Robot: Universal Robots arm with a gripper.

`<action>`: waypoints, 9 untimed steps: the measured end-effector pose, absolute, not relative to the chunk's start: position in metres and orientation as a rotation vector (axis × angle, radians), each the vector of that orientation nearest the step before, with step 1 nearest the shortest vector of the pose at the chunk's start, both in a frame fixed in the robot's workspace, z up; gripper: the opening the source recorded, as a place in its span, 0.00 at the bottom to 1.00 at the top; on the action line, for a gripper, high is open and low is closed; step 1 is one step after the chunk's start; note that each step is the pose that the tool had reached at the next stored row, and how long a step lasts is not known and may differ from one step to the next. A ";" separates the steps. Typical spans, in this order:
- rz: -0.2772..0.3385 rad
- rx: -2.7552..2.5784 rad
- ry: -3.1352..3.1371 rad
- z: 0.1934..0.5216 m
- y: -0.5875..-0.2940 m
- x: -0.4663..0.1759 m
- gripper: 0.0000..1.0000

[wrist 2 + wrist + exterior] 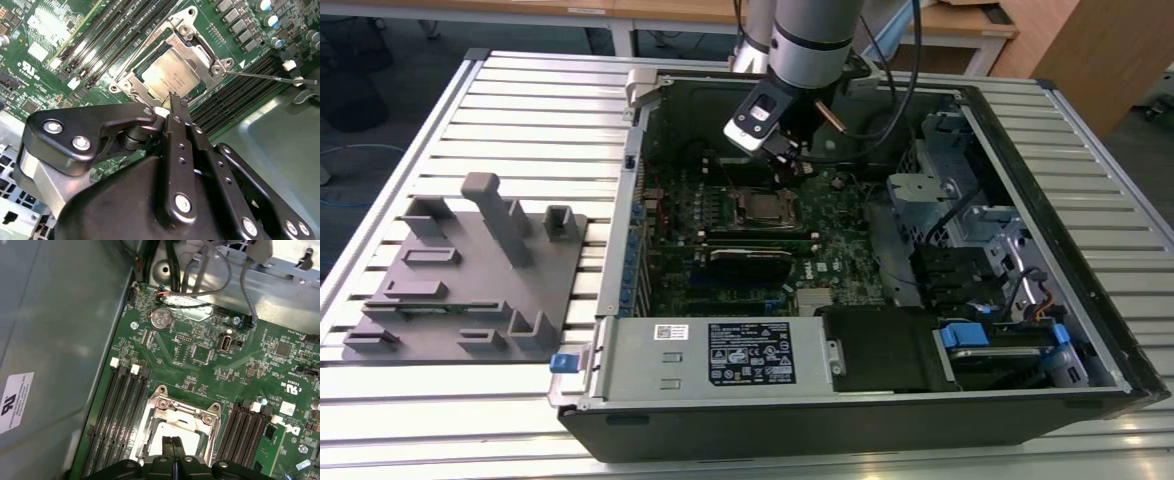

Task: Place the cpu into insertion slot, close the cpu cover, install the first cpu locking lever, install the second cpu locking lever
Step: 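Close the cpu cover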

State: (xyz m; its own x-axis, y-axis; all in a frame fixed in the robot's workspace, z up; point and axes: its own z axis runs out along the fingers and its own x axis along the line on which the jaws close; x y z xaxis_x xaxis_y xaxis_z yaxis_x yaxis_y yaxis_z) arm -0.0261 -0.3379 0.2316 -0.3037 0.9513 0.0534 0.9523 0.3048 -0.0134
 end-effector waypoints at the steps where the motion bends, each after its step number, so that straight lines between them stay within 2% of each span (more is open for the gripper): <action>1: -0.032 -1.809 -2.505 0.232 -0.338 -0.026 0.10; 9: -0.030 -1.772 -2.531 0.232 -0.338 -0.026 0.10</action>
State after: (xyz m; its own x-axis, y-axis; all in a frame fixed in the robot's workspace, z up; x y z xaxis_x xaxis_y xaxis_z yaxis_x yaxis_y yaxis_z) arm -0.0261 -0.3379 0.2315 -0.3413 0.9384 0.0535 0.9394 0.3425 -0.0134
